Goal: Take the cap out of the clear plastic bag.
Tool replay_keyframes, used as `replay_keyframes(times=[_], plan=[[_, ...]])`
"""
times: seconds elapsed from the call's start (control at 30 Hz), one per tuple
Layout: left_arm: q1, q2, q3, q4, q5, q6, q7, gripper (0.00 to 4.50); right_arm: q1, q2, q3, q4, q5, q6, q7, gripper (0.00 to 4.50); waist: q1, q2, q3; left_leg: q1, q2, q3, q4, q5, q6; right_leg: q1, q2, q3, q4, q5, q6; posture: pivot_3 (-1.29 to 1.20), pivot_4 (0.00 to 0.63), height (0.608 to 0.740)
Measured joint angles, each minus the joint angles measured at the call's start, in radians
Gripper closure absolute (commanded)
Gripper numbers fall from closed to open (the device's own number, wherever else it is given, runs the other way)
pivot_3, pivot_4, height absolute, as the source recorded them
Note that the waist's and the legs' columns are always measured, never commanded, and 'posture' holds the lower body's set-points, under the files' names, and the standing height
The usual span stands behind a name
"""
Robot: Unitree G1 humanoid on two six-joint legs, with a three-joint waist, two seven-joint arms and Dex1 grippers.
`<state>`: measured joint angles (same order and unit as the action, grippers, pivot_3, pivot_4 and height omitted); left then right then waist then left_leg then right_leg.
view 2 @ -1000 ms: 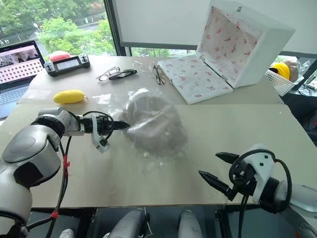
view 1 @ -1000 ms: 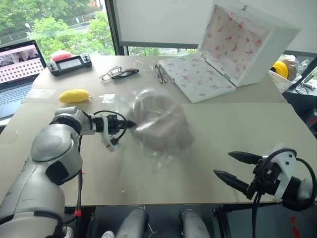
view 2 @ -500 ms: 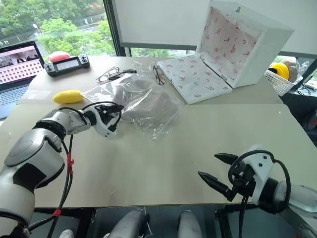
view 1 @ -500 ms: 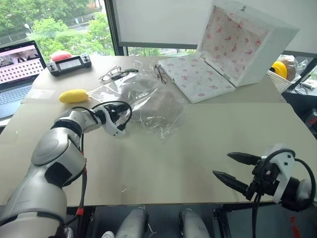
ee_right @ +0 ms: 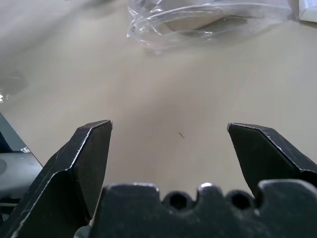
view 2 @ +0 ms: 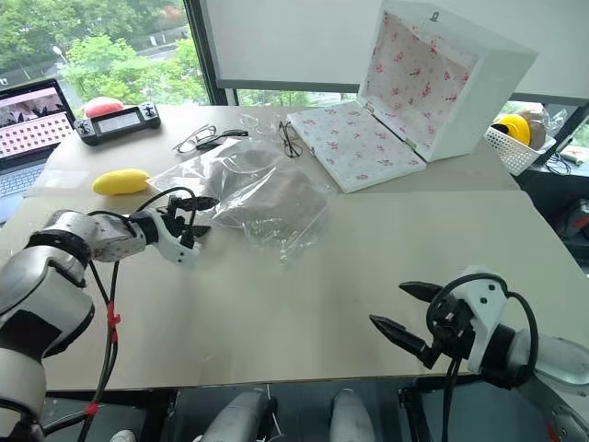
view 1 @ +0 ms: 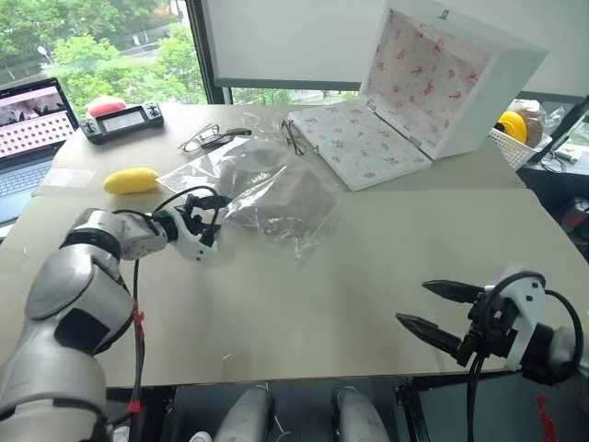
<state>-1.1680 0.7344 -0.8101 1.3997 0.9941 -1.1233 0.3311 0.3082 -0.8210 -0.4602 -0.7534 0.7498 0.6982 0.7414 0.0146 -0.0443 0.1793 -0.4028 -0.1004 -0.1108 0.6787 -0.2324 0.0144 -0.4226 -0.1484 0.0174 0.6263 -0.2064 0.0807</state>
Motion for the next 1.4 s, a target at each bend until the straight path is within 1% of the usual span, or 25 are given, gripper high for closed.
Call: replay_keyframes(times=[0.03, 0.07, 0.1, 0.13, 0.17, 0.2, 0.23, 0.27, 0.3, 0.33, 0.37, 0.4, 0.5, 0.53, 0.6, 0.7, 0.77, 0.8, 0.83, 0.9, 0.97, 1.0, 1.13, 1.2, 1.4], plan=[[0.018, -0.024, 0.105, 0.037, -0.122, -0.069, -0.189, 0.08, -0.008, -0.004, 0.009, 0.009, -0.002, -0.002, 0.008, 0.00, 0.001, 0.000, 0.000, 0.000, 0.000, 0.000, 0.000, 0.000, 0.000, 0.000, 0.000, 0.000, 0.000, 0.000, 0.000, 0.00, 0.150, 0.740], [0.027, -0.041, 0.155, 0.051, -0.180, -0.101, -0.281, 0.08, -0.013, -0.006, 0.012, 0.013, -0.003, -0.003, 0.013, 0.00, 0.003, 0.000, 0.000, -0.001, 0.000, 0.000, 0.001, 0.000, 0.000, 0.000, 0.000, -0.001, 0.000, 0.001, -0.001, 0.00, 0.150, 0.740], [0.040, -0.079, 0.271, 0.075, -0.306, -0.123, -0.502, 0.08, -0.018, -0.010, 0.014, 0.019, -0.004, -0.006, 0.018, 0.00, 0.004, 0.000, 0.000, -0.001, -0.001, 0.000, 0.002, 0.000, 0.000, 0.000, 0.000, -0.001, 0.000, 0.001, -0.002, 0.00, 0.150, 0.740], [0.047, -0.100, 0.327, 0.078, -0.376, -0.123, -0.612, 0.08, -0.020, -0.010, 0.015, 0.020, -0.006, -0.007, 0.020, 0.00, 0.004, 0.000, 0.000, -0.001, -0.001, -0.001, 0.002, 0.000, 0.000, 0.000, 0.000, -0.001, 0.000, 0.001, -0.002, 0.00, 0.150, 0.740], [0.056, -0.127, 0.404, 0.075, -0.477, -0.114, -0.784, 0.08, -0.024, -0.011, 0.015, 0.020, -0.008, -0.010, 0.023, 0.00, 0.001, 0.000, 0.000, -0.001, -0.001, -0.001, 0.002, 0.000, 0.000, 0.000, 0.000, -0.001, 0.000, 0.001, -0.002, 0.00, 0.150, 0.740], [0.076, -0.175, 0.525, 0.020, -0.664, 0.040, -1.114, 0.08, -0.027, -0.013, 0.017, 0.025, -0.012, -0.011, 0.026, 0.00, -0.002, 0.000, 0.000, -0.001, -0.001, 0.000, 0.002, 0.000, 0.001, 0.000, 0.000, -0.001, 0.001, 0.001, -0.002, 0.00, 0.150, 0.740], [0.083, -0.205, 0.591, -0.025, -0.782, 0.169, -1.309, 0.08, -0.033, -0.014, 0.020, 0.030, -0.015, -0.011, 0.029, 0.00, -0.006, 0.000, 0.000, -0.002, -0.003, 0.000, 0.004, -0.001, 0.001, 0.000, 0.000, -0.001, 0.003, 0.001, -0.002, 0.00, 0.150, 0.740], [0.113, -0.230, 0.652, -0.139, -0.931, 0.369, -1.540, 0.08, -0.044, -0.017, 0.024, 0.035, -0.019, -0.011, 0.035, 0.00, -0.016, 0.001, 0.000, -0.002, -0.002, 0.000, 0.004, -0.001, 0.002, 0.000, 0.000, -0.001, 0.004, 0.001, -0.002, 0.00, 0.150, 0.740], [0.143, -0.237, 0.677, -0.235, -1.023, 0.512, -1.672, 0.08, -0.052, -0.018, 0.026, 0.037, -0.021, -0.011, 0.038, 0.00, -0.025, 0.001, 0.000, -0.002, -0.001, -0.001, 0.004, -0.001, 0.003, 0.000, 0.000, -0.001, 0.004, 0.001, -0.002, 0.00, 0.150, 0.740], [0.189, -0.233, 0.686, -0.360, -1.097, 0.657, -1.759, 0.08, -0.056, -0.019, 0.029, 0.039, -0.021, -0.012, 0.041, 0.00, -0.038, 0.002, -0.001, -0.001, 0.000, -0.002, 0.004, -0.002, 0.004, -0.001, 0.000, -0.001, 0.004, 0.001, -0.002, 0.00, 0.150, 0.740], [0.238, -0.229, 0.689, -0.465, -1.142, 0.762, -1.797, 0.08, -0.057, -0.020, 0.033, 0.040, -0.022, -0.012, 0.042, 0.00, -0.049, 0.003, -0.001, -0.001, 0.002, -0.003, 0.004, -0.003, 0.005, 0.000, 0.000, 0.000, 0.005, 0.001, -0.002, 0.00, 0.150, 0.740], [0.312, -0.225, 0.683, -0.624, -1.191, 0.915, -1.825, 0.08, -0.060, -0.020, 0.040, 0.042, -0.022, -0.012, 0.042, 0.00, -0.061, 0.004, -0.002, 0.001, 0.003, -0.003, 0.004, -0.004, 0.006, 0.000, 0.000, 0.001, 0.005, 0.001, -0.002, 0.00, 0.150, 0.740], [0.462, -0.235, 0.668, -0.927, -1.280, 1.190, -1.809, 0.08, -0.063, -0.021, 0.052, 0.046, -0.023, -0.011, 0.041, 0.00, -0.068, 0.004, -0.002, 0.004, 0.004, -0.002, 0.004, -0.004, 0.006, 0.000, 0.001, 0.003, 0.004, 0.002, -0.003, 0.00, 0.150, 0.740], [0.489, -0.235, 0.666, -0.993, -1.300, 1.244, -1.798, 0.08, -0.063, -0.021, 0.053, 0.047, -0.023, -0.011, 0.041, 0.00, -0.064, 0.004, -0.002, 0.005, 0.004, -0.002, 0.004, -0.004, 0.006, 0.001, 0.001, 0.003, 0.004, 0.002, -0.004, 0.00, 0.150, 0.740], [0.523, -0.236, 0.666, -1.110, -1.332, 1.333, -1.770, 0.08, -0.063, -0.021, 0.053, 0.049, -0.029, -0.011, 0.041, 0.00, -0.053, 0.004, -0.002, 0.008, 0.006, -0.001, 0.004, -0.003, 0.005, 0.003, 0.003, 0.003, 0.004, 0.003, -0.005, 0.00, 0.150, 0.740], [0.524, -0.258, 0.678, -1.197, -1.346, 1.387, -1.691, 0.08, -0.060, -0.021, 0.053, 0.049, -0.030, -0.011, 0.040, 0.00, -0.032, 0.006, -0.003, 0.015, 0.007, 0.001, 0.003, -0.003, 0.005, 0.010, 0.003, 0.003, 0.002, 0.000, 0.001, 0.00, 0.150, 0.740], [0.525, -0.298, 0.679, -1.219, -1.312, 1.341, -1.602, 0.08, -0.058, -0.021, 0.053, 0.048, -0.030, -0.011, 0.039, 0.00, -0.023, 0.006, -0.003, 0.021, 0.007, 0.000, 0.001, -0.003, 0.005, 0.018, 0.003, 0.003, -0.003, -0.001, 0.002, 0.00, 0.150, 0.740], [0.530, -0.317, 0.677, -1.226, -1.280, 1.287, -1.553, 0.08, -0.058, -0.021, 0.053, 0.047, -0.030, -0.011, 0.038, 0.00, -0.020, 0.006, -0.003, 0.021, 0.008, 0.000, 0.001, -0.004, 0.005, 0.019, 0.003, 0.003, -0.004, -0.001, 0.002, 0.00, 0.150, 0.740], [0.543, -0.336, 0.671, -1.228, -1.215, 1.207, -1.474, 0.08, -0.055, -0.021, 0.053, 0.045, -0.030, -0.011, 0.035, 0.00, -0.016, 0.006, -0.004, 0.020, 0.007, 0.001, 0.001, -0.004, 0.005, 0.019, 0.003, 0.003, -0.005, -0.001, 0.002, 0.00, 0.150, 0.740], [0.578, -0.342, 0.644, -1.229, -1.115, 1.099, -1.379, 0.08, -0.047, -0.020, 0.052, 0.041, -0.030, -0.011, 0.030, 0.00, -0.015, 0.007, -0.004, 0.020, 0.008, 0.002, -0.001, -0.004, 0.004, 0.018, 0.003, 0.004, -0.007, 0.000, 0.000, 0.00, 0.150, 0.740], [0.630, -0.347, 0.612, -1.232, -1.053, 1.044, -1.323, 0.08, -0.042, -0.017, 0.052, 0.039, -0.030, -0.011, 0.022, 0.00, -0.014, 0.009, -0.005, 0.019, 0.008, 0.003, -0.002, -0.005, 0.005, 0.017, 0.003, 0.005, -0.008, 0.003, -0.005, 0.00, 0.150, 0.740], [0.651, -0.352, 0.598, -1.232, -1.021, 1.025, -1.292, 0.08, -0.039, -0.016, 0.051, 0.038, -0.029, -0.011, 0.020, 0.00, -0.012, 0.009, -0.005, 0.019, 0.008, 0.003, -0.002, -0.005, 0.005, 0.016, 0.003, 0.005, -0.008, 0.003, -0.005, 0.00, 0.150, 0.740], [0.687, -0.385, 0.553, -1.230, -0.918, 0.992, -1.173, 0.08, -0.034, -0.016, 0.048, 0.027, -0.027, -0.011, 0.014, 0.00, 0.000, 0.009, -0.005, 0.017, 0.008, 0.003, -0.001, -0.005, 0.005, 0.017, 0.003, 0.004, -0.011, 0.004, -0.003, 0.00, 0.150, 0.740], [0.697, -0.401, 0.549, -1.230, -0.875, 0.991, -1.111, 0.08, -0.034, -0.016, 0.045, 0.016, -0.020, -0.011, 0.012, 0.00, 0.001, 0.010, -0.006, 0.019, 0.008, 0.003, -0.001, -0.005, 0.005, 0.019, 0.003, 0.004, -0.013, 0.001, 0.004, 0.00, 0.150, 0.740], [0.703, -0.473, 0.526, -1.204, -0.757, 1.018, -0.907, 0.08, -0.061, -0.020, 0.043, 0.000, -0.019, -0.010, -0.011, 0.00, 0.000, 0.010, -0.006, 0.018, 0.008, 0.003, -0.002, -0.005, 0.005, 0.018, 0.004, 0.004, -0.013, 0.001, 0.004, 0.00, 0.150, 0.740]])
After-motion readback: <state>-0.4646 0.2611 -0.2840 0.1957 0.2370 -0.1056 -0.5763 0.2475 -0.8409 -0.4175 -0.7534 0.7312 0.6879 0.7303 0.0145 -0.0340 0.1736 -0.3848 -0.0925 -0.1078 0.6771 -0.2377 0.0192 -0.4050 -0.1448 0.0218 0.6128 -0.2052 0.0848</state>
